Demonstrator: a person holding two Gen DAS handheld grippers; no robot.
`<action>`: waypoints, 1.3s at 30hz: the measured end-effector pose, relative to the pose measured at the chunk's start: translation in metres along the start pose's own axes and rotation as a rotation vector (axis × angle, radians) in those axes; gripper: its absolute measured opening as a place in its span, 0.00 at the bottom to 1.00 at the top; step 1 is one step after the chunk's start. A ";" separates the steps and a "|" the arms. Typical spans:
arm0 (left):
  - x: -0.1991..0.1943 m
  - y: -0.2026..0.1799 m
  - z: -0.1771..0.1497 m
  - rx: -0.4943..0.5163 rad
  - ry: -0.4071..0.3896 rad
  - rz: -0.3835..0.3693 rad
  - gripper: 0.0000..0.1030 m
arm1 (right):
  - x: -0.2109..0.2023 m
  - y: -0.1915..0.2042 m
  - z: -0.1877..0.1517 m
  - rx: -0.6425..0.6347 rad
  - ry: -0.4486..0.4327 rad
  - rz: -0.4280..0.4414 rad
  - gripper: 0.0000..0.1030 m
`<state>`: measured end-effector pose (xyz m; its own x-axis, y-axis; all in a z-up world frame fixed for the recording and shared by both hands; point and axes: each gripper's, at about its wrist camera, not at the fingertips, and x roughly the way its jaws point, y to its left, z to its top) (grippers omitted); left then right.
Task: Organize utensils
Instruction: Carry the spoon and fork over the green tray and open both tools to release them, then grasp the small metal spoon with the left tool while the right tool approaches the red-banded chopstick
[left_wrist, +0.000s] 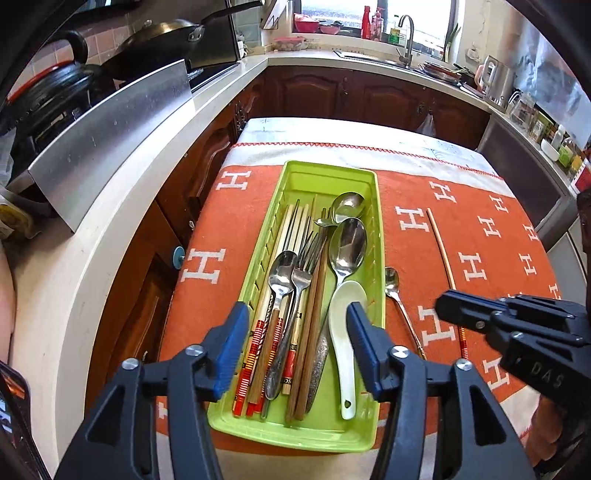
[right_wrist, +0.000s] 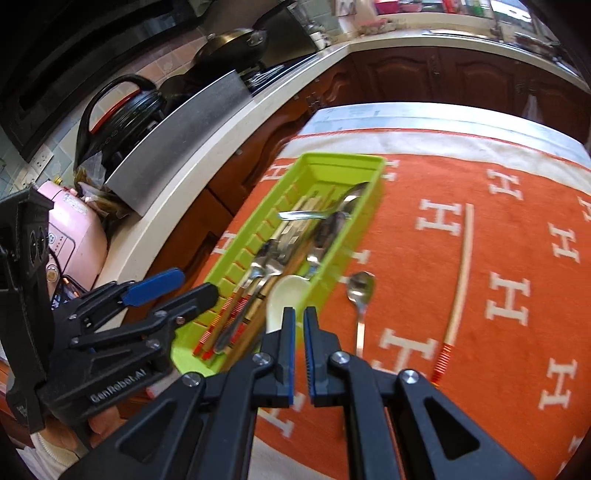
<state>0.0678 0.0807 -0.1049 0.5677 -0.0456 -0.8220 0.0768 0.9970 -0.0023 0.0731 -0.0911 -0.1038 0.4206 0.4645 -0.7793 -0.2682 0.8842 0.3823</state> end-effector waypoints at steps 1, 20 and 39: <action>-0.001 -0.002 -0.001 0.002 -0.001 0.002 0.55 | -0.003 -0.003 -0.002 0.004 -0.004 -0.009 0.06; -0.011 -0.048 -0.021 -0.052 -0.006 -0.208 0.63 | -0.049 -0.073 -0.040 0.137 -0.101 -0.129 0.06; 0.048 -0.102 -0.022 0.009 0.195 -0.209 0.34 | -0.043 -0.118 -0.057 0.209 -0.096 -0.108 0.06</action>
<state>0.0692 -0.0216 -0.1572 0.3702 -0.2369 -0.8982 0.1834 0.9665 -0.1793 0.0375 -0.2177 -0.1434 0.5202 0.3605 -0.7743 -0.0362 0.9151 0.4017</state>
